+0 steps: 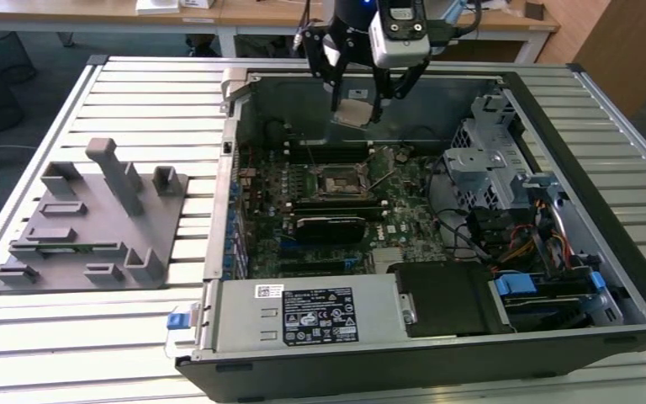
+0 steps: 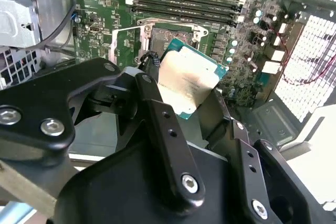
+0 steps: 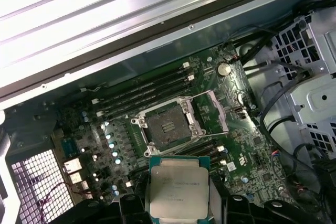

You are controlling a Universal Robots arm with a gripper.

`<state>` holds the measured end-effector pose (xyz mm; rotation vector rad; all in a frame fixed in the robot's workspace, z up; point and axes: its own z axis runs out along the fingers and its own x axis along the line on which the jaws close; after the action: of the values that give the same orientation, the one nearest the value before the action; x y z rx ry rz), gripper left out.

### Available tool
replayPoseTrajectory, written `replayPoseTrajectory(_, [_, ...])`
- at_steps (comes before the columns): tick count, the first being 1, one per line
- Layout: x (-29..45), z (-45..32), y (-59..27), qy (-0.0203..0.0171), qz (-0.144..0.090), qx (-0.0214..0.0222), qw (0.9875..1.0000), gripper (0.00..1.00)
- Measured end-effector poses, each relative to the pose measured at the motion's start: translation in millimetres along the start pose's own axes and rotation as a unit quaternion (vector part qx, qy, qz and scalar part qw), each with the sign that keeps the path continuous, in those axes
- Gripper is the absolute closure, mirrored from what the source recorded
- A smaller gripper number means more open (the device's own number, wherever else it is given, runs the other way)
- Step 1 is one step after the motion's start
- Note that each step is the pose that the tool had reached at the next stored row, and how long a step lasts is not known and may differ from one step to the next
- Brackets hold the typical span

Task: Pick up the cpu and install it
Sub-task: 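Place the cpu into insertion slot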

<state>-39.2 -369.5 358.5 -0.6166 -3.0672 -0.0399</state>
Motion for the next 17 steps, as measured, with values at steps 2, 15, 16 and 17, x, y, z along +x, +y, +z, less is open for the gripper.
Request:
replayPoseTrajectory(2, [0.2, 0.3, 0.4, -0.0002, 0.007, -0.0002, 1.0000, 0.46])
replayPoseTrajectory(15, [1.3, 1.8, 3.0, -0.0015, 0.063, -0.0009, 0.9980, 0.46])
replayPoseTrajectory(16, [1.3, 1.9, 3.2, -0.0016, 0.068, -0.0010, 0.9977, 0.46])
replayPoseTrajectory(17, [1.4, 2.0, 3.3, -0.0017, 0.072, -0.0012, 0.9974, 0.46])
